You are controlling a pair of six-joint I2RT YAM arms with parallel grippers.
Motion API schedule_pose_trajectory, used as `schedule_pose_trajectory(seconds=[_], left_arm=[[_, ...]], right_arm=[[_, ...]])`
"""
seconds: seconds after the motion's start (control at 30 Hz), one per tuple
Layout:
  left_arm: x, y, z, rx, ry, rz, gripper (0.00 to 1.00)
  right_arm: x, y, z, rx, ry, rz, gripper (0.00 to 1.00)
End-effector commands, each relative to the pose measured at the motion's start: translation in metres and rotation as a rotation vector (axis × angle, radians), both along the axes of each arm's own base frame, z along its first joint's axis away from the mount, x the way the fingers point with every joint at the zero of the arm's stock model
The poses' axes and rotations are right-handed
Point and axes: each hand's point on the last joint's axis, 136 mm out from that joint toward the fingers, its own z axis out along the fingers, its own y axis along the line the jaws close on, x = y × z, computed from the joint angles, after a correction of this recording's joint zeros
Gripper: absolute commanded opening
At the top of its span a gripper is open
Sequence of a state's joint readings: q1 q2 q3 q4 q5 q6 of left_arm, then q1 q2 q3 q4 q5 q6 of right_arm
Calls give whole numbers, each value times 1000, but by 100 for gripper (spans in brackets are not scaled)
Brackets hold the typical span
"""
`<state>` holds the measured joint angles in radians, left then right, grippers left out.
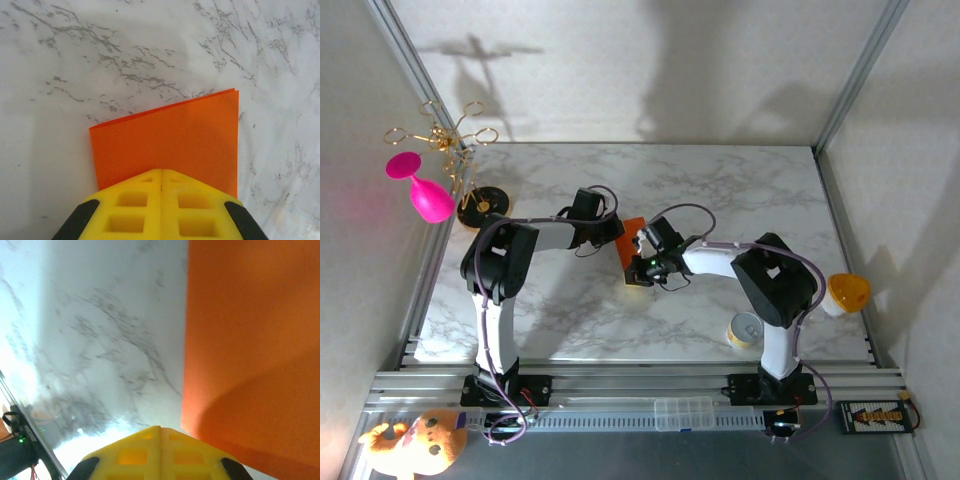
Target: Fold a paper plane with a square sheet of paper (pick it up from the middle)
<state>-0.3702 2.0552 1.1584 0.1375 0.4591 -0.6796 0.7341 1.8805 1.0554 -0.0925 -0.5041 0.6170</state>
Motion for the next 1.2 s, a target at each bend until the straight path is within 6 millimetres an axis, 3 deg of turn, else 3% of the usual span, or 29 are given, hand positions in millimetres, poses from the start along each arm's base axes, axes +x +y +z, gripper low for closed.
schedule_pose_trajectory(seconds=[0.0, 0.13, 0.33, 0.47, 0.6, 0.73, 0.93, 1.17], left_arm=[[-36, 23, -59, 114, 191, -11, 3], [-32, 10, -46, 107, 166, -79, 4], [-28, -2, -34, 87, 130, -137, 4], [-23, -7, -17, 69, 88, -156, 7], [-19, -12, 14, 23, 21, -127, 17], [-33, -18, 41, -55, -39, -82, 24], [-70, -27, 39, -111, -23, -47, 19], [-82, -26, 14, -80, 43, -33, 12]], right_arm=[[29, -8, 28, 24, -125, -61, 0], [67, -27, 16, -36, -155, -132, 1], [92, -29, -11, -139, -167, -136, 1], [91, -33, -25, -166, -147, -153, 1], [81, -41, -40, -179, -88, -204, 1], [73, -45, -44, -155, -32, -277, 1], [72, -54, -37, -149, -2, -387, 1], [73, -54, -37, -149, 11, -405, 1]])
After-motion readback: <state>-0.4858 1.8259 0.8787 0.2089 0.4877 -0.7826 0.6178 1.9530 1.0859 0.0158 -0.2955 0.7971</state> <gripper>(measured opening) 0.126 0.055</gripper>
